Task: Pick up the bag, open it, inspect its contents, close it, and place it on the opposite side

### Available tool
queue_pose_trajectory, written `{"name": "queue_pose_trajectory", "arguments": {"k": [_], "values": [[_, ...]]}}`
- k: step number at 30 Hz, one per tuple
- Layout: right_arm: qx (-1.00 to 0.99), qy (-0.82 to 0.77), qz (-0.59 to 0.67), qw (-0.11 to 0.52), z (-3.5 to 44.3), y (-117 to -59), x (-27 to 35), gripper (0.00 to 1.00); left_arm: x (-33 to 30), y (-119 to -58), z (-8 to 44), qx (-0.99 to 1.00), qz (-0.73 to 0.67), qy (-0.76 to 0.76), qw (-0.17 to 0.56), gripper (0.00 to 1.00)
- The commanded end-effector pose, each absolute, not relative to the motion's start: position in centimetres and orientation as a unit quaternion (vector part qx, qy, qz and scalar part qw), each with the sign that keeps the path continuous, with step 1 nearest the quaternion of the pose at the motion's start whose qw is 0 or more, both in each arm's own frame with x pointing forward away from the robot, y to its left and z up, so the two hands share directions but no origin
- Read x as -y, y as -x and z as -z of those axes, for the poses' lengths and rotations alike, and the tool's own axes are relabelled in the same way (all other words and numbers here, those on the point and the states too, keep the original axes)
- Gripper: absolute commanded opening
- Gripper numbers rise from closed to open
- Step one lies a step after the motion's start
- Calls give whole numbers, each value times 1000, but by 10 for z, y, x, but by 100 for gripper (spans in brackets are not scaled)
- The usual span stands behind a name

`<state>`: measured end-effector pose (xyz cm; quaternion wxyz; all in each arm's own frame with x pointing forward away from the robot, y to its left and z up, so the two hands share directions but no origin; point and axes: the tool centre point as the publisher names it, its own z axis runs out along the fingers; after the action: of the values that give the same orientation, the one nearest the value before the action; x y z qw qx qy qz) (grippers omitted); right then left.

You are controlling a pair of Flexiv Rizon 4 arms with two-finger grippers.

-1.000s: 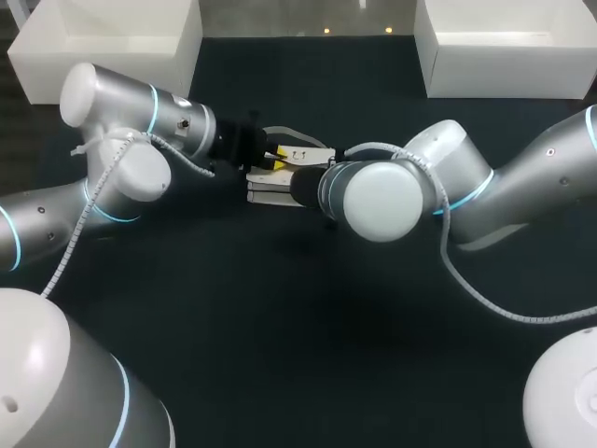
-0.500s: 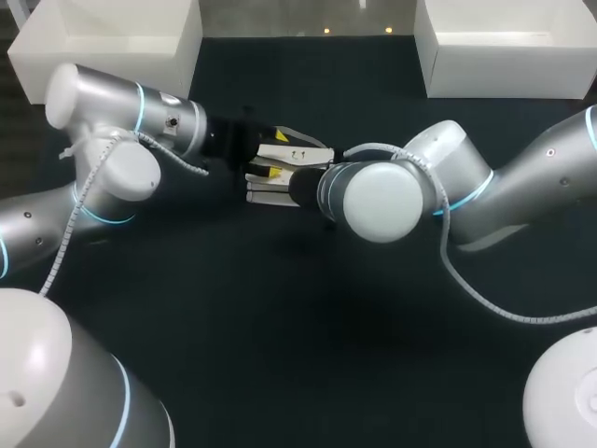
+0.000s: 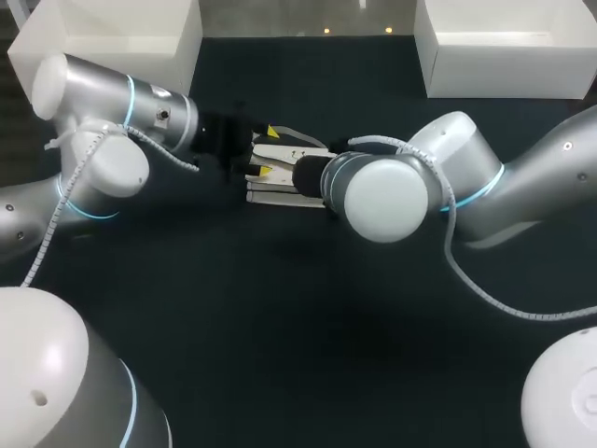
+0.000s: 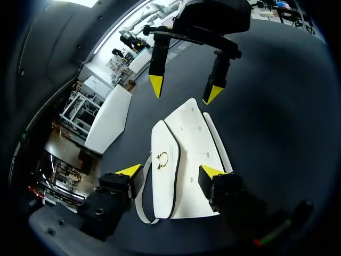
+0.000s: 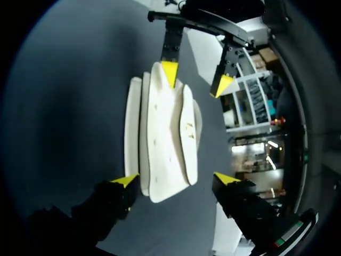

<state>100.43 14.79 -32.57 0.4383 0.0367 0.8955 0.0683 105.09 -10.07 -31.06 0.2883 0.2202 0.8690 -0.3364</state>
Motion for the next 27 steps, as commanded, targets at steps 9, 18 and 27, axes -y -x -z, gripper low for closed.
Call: {"name": "queue_pose_trajectory", "arguments": {"k": [9,18,27], "values": [[-929,-35,-104,353,293,-1014,-137,100,75,-1045,286,-918,304,-171,191,100],[-948,-25,-90,303,282,-1019,-134,100,65,-1038,283,-937,295,-147,118,100],[-961,-21,-98,257,275,-1026,-132,100,58,-1032,284,-950,272,-135,64,100]]}}
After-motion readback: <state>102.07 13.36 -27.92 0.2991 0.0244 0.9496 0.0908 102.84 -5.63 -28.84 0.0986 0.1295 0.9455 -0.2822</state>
